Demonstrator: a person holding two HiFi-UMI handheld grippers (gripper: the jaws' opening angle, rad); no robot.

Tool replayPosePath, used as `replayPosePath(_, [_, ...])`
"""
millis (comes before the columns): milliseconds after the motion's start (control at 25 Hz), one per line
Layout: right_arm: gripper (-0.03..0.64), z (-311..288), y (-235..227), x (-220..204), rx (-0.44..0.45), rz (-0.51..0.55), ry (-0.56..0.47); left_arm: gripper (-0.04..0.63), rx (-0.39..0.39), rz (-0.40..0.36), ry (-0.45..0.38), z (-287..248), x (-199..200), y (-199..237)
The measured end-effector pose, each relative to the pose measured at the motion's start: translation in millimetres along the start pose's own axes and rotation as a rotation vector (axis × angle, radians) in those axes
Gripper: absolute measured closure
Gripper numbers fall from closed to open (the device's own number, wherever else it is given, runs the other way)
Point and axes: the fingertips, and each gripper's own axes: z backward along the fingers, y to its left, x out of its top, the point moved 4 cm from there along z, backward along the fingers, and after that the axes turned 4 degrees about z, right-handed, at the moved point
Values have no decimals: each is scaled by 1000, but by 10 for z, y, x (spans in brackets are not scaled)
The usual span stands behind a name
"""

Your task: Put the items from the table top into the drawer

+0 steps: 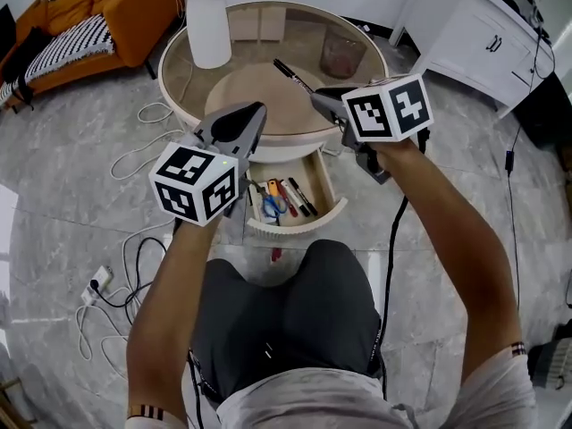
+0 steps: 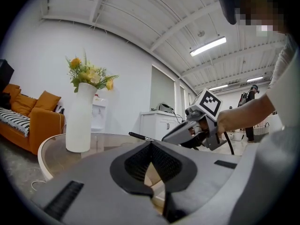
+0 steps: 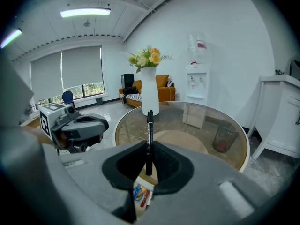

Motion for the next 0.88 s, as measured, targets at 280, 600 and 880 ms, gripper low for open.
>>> replayPosePath(280, [578,263,284,-91,32,50,-32,597,-3,-8,-20,155,-51,-57])
replayPosePath(600, [578,506,637,-305,96,60,-73,597,-16,-30,-44,351,-148,-246])
replayPosePath(880, [578,568,768,-638,119,49,-66,597,-30,-30,-35,468,-406,-365])
